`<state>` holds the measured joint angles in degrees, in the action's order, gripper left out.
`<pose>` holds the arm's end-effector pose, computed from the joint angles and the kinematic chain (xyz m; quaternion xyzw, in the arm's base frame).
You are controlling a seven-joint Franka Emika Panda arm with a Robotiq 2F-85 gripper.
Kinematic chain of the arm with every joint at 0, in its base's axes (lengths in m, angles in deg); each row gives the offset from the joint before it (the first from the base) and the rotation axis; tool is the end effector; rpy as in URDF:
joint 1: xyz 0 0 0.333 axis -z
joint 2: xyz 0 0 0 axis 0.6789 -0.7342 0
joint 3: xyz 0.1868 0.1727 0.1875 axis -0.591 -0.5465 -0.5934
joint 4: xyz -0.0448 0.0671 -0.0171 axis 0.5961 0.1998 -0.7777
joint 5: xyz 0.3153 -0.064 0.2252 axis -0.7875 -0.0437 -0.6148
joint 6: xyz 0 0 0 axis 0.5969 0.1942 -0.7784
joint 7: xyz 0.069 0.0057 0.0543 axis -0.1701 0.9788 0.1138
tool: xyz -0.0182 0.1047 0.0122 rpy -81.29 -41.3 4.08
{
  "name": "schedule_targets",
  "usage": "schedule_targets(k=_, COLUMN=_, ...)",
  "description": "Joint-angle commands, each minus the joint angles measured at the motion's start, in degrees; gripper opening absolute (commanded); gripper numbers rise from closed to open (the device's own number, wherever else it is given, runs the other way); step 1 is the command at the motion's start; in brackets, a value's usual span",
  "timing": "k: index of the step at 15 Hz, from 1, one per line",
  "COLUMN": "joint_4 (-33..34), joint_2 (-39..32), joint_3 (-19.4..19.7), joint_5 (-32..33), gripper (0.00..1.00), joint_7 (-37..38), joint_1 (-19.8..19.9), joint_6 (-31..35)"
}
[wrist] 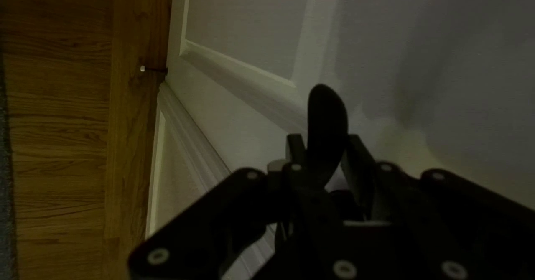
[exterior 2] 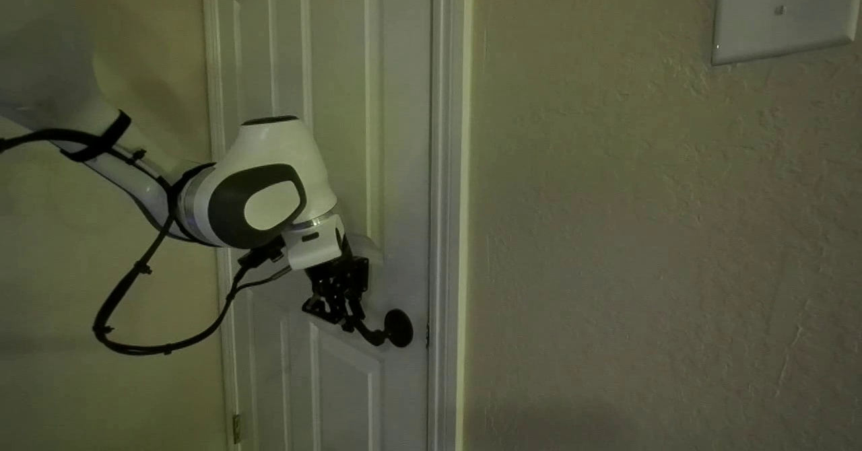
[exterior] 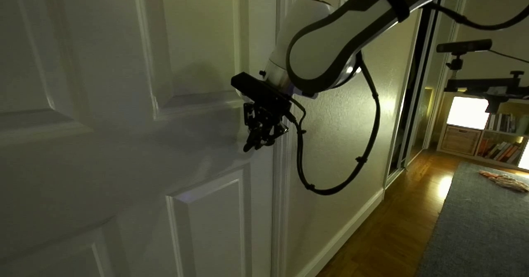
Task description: Open the white door
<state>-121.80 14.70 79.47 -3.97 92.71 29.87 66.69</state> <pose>0.7287 0.1168 0.2913 -0.7329 0.6413 -0.1507 0.1698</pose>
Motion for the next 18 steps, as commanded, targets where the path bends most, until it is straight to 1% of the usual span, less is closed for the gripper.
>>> schedule_targets(k=1, joint_4=2.7, joint_2=-3.6, joint_3=1.3, joint_5=0.2, gripper=0.12, joint_7=1.3, joint_1=-1.2, joint_6=-1.2)
schedule_targets(k=6, joint_4=6.2, joint_2=-10.0, joint_3=2.9, joint_5=1.2, gripper=0.12, joint_7=1.6, joint_1=-1.5, joint_6=-6.4)
schedule_targets(k=8, joint_4=7.2, joint_2=-10.7, joint_3=3.9, joint_5=2.2, gripper=0.12, joint_7=1.5, joint_1=-2.0, joint_6=-8.4)
schedule_targets(k=9, joint_4=6.9, joint_2=-9.9, joint_3=3.7, joint_5=2.2, gripper=0.12, joint_7=1.4, joint_1=-2.0, joint_6=-9.1)
schedule_targets(k=10, joint_4=6.4, joint_2=-9.0, joint_3=3.3, joint_5=2.3, gripper=0.12, joint_7=1.0, joint_1=-2.2, joint_6=-9.5)
schedule_targets(k=14, joint_4=2.9, joint_2=-3.9, joint_3=-2.8, joint_5=-0.2, gripper=0.11, joint_7=-7.6, joint_1=-0.1, joint_6=-11.0)
schedule_targets(k=16, joint_4=-1.5, joint_2=-0.7, joint_3=-4.2, joint_5=-1.3, gripper=0.11, joint_7=-9.5, joint_1=0.6, joint_6=-9.9)
schedule_targets(k=18, joint_4=-6.0, joint_2=2.1, joint_3=-4.8, joint_5=-2.5, gripper=0.11, joint_7=-8.9, joint_1=1.1, joint_6=-8.6)
